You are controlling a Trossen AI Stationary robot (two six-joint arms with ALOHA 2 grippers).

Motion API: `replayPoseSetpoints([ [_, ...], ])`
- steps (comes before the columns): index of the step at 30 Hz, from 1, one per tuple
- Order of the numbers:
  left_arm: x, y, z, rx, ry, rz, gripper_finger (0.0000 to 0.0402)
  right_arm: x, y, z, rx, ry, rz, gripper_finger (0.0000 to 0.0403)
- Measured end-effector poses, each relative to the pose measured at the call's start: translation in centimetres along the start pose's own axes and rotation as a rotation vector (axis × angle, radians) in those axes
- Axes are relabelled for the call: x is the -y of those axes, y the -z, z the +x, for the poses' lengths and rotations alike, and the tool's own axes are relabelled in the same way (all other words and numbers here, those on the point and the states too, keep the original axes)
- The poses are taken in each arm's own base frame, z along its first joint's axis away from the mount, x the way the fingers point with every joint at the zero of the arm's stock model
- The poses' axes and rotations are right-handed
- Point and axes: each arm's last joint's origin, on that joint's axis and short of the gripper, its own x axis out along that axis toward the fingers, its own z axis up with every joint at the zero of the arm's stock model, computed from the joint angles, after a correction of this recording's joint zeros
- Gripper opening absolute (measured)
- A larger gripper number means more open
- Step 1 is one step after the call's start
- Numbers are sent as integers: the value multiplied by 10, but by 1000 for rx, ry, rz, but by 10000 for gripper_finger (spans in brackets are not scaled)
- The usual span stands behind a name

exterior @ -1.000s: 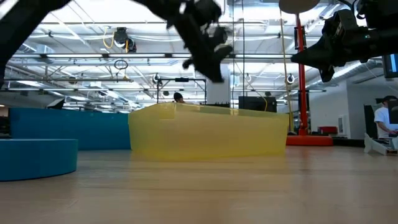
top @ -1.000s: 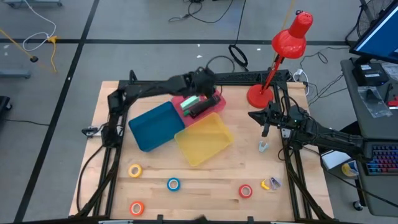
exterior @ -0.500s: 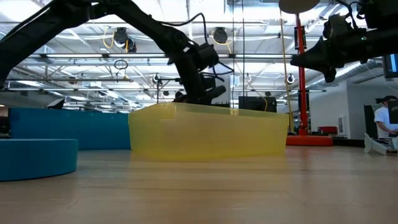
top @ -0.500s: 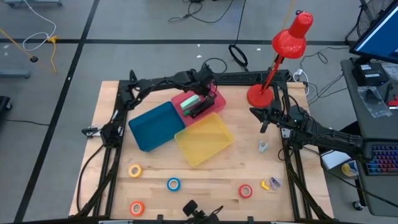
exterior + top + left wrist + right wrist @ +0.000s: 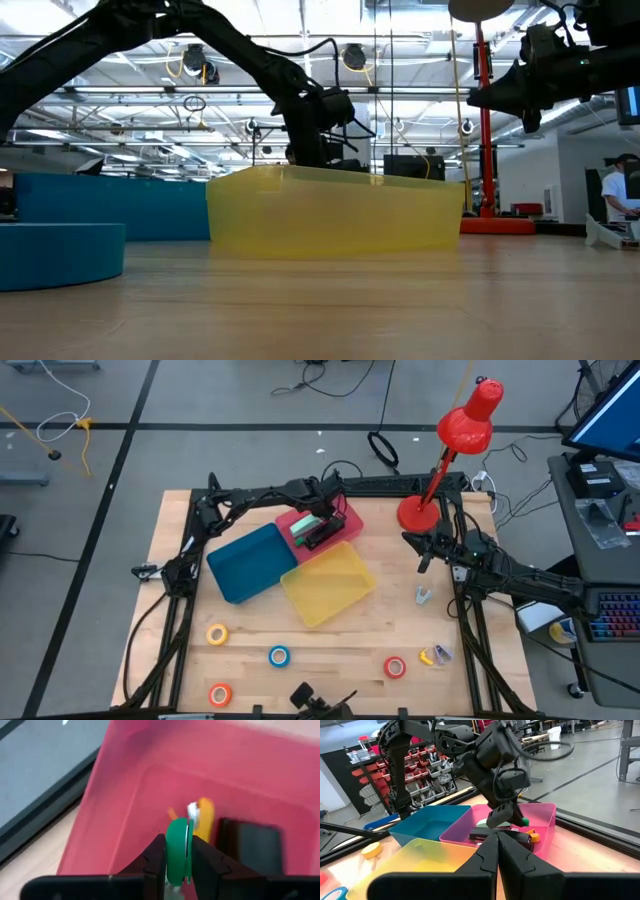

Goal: Pick and place Stapler, Stapler remover, tape
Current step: Put the green stapler into the red bin

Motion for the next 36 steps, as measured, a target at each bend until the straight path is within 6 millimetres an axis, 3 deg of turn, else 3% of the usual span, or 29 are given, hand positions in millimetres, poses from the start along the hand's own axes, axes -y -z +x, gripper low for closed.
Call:
replayPoseSetpoints([
  [20, -16, -7, 2, -9, 55, -99, 57, 0, 0, 0, 0, -1, 23, 0],
  [36, -35, -10, 9, -49, 130, -159, 77, 0, 0, 0, 0, -1, 34, 0],
])
